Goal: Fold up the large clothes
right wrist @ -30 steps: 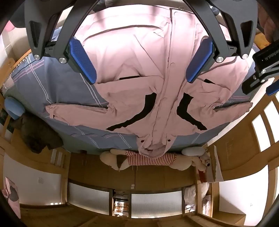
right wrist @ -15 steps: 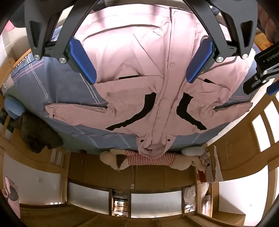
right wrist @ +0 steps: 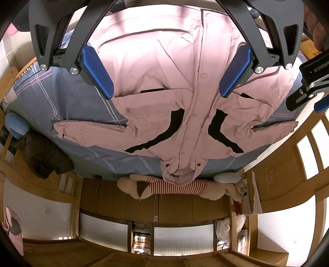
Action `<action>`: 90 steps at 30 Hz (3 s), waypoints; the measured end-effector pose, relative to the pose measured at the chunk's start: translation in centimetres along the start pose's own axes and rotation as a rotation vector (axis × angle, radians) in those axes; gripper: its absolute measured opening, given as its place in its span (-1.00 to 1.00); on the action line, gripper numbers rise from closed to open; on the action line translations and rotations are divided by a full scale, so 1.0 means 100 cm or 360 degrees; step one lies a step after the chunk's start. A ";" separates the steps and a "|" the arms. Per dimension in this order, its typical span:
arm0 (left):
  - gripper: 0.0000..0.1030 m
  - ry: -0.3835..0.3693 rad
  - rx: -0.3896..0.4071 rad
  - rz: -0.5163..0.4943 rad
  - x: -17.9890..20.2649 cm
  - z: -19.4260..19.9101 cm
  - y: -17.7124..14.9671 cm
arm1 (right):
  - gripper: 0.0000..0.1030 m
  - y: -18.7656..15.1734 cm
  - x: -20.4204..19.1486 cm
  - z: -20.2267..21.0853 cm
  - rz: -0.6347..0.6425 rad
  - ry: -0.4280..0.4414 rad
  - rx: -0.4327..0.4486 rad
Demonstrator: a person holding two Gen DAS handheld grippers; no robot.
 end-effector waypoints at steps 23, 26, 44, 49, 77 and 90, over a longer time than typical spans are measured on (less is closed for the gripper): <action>0.96 0.0004 -0.0001 0.0000 0.000 0.000 0.000 | 0.97 0.000 0.000 0.001 0.0006 -0.0004 0.0003; 0.96 0.0004 0.0000 0.0000 0.000 0.000 0.000 | 0.97 0.001 -0.001 0.001 0.0009 -0.0005 -0.0002; 0.96 0.0004 -0.0002 0.0000 0.000 0.000 0.000 | 0.97 0.001 0.000 0.002 0.0012 -0.0007 0.0002; 0.96 0.0004 -0.0002 0.0000 0.000 -0.001 0.000 | 0.97 -0.001 -0.001 0.001 0.0012 -0.0007 0.0003; 0.96 0.0003 -0.0009 0.0000 -0.001 -0.001 -0.005 | 0.97 0.000 -0.001 0.002 0.0018 -0.0008 0.0000; 0.96 -0.0134 -0.0222 -0.0030 0.004 -0.021 -0.023 | 0.97 -0.002 -0.005 0.001 0.0021 0.0034 0.0035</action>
Point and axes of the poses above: each gripper's, at about its wrist camera, not at the fingertips, and z roughly against the way its jaws point, x to its right, y to its top, the point moved 7 cm from there along -z, roughly the way its jaws point, and after that the axes turned 1 degree about y, right-handed, at the moved point
